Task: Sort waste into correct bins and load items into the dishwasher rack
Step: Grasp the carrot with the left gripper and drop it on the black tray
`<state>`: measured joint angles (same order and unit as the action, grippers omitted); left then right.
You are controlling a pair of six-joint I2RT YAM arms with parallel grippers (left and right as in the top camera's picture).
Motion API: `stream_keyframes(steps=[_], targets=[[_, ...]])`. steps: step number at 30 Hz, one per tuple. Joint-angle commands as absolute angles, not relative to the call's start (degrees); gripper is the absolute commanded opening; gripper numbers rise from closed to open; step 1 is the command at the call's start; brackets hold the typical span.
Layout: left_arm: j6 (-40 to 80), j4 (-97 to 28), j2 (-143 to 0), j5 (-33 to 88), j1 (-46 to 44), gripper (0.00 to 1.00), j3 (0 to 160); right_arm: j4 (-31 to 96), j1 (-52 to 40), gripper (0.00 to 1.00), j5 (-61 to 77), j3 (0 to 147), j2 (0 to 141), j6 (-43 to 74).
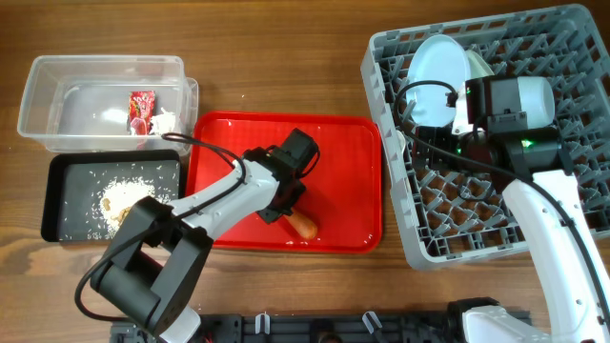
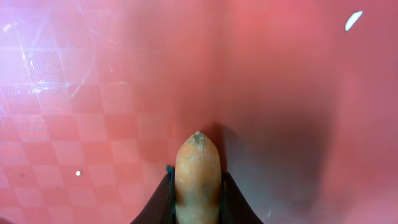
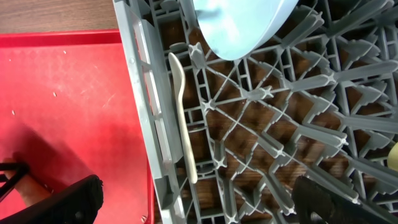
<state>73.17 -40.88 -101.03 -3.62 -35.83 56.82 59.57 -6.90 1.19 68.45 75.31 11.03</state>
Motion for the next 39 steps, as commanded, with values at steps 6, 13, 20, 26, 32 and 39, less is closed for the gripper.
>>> stream_keyframes(steps=[6, 13, 20, 26, 32, 39], targets=[[59.4, -49.8, -81.2, -14.9, -20.2, 0.04, 55.2, 59.6, -6.7, 1.0, -0.2, 68.9, 74.8, 10.5], [55.7, -51.7, -71.3, -21.2, 5.9, 0.04, 55.2, 59.6, -6.7, 1.0, -0.2, 68.9, 74.8, 10.5], [55.7, -44.6, -82.8, -21.3, 24.3, 0.05, 55.2, 59.6, -6.7, 1.0, -0.2, 68.9, 74.8, 10.5], [55.7, -38.5, -94.5, -20.9, 27.0, 0.05, 55.2, 59.6, -6.7, 1.0, -0.2, 68.9, 74.8, 10.5], [55.0, -38.7, -93.1, -18.7, 27.0, 0.82, 55.2, 59.6, -6.7, 1.0, -0.2, 68.9, 74.8, 10.5], [27.6, -38.5, -77.5, 8.1, 18.9, 1.0, 58.9, 55.4, -6.7, 1.0, 7.8, 68.9, 74.8, 10.2]])
